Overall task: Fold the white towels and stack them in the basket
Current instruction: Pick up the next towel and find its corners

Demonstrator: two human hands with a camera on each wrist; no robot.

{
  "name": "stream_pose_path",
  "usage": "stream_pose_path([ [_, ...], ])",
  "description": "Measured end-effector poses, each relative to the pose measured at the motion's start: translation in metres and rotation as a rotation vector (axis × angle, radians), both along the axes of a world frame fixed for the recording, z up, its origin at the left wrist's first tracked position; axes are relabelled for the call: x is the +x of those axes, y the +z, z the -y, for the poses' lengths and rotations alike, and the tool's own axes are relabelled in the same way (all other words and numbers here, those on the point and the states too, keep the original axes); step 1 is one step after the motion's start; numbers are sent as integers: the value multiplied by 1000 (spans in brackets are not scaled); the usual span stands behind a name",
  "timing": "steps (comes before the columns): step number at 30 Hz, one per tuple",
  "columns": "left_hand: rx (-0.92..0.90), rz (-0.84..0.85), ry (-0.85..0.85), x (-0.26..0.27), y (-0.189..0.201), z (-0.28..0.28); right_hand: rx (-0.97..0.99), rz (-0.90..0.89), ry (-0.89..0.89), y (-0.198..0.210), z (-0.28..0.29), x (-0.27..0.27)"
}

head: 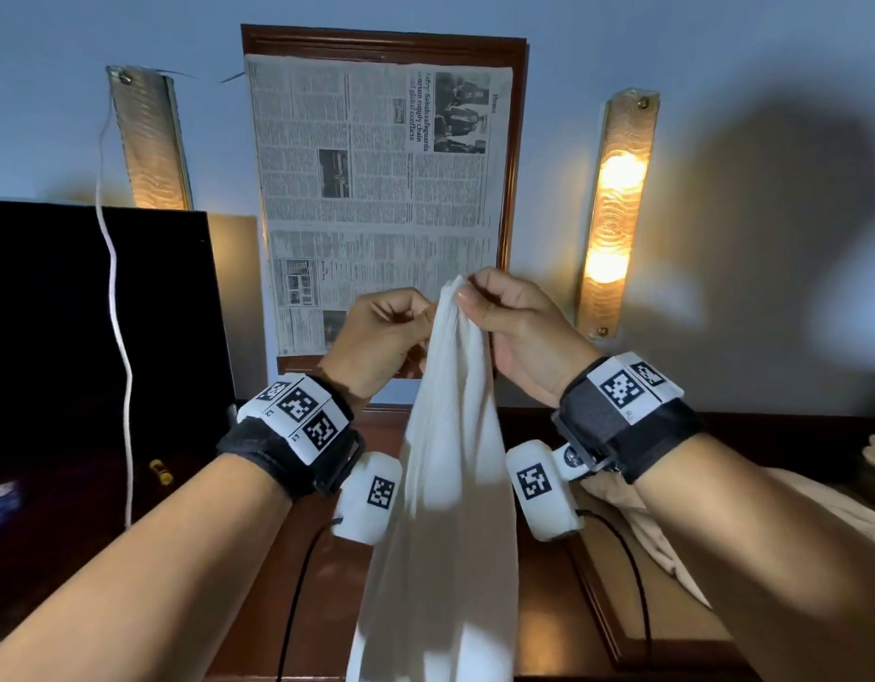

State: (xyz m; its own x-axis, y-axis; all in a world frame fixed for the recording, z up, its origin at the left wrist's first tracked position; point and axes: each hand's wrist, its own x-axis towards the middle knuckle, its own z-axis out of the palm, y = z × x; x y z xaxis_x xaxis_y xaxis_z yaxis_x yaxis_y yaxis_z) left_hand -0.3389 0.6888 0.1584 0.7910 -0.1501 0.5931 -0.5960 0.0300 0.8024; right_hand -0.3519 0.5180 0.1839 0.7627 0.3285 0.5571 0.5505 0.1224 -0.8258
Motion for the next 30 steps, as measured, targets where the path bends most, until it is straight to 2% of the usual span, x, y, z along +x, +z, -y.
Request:
stream_pose_path([
  [2, 18, -61, -33, -5, -15, 9, -39, 47, -92, -10, 2, 5],
  [5, -132, -215, -89, -9, -31, 19, -246, 180, -239, -21, 11, 12],
  [7, -139, -283, -122, -9, -37, 24, -357, 242, -285, -25, 21, 17],
  [11, 167, -89, -46, 0, -39, 27, -425, 289, -335, -31, 34, 22],
  [16, 339, 35, 87, 9, -25, 45, -234, 194, -355, -53, 57, 33],
  [19, 411, 80, 161, 22, -26, 51, -301, 85, -340, -96, 78, 39],
  [22, 436, 84, 227, 36, -30, 49, -340, -112, -301, -157, 107, 42],
  [24, 433, 59, 289, 45, -35, 46, -480, -173, -332, -201, 130, 48],
  [27, 371, 45, 382, 56, -44, 39, -719, -146, -476, -262, 168, 60],
  [30, 309, 0, 510, 64, -57, 32, -974, -248, -492, -303, 209, 66],
])
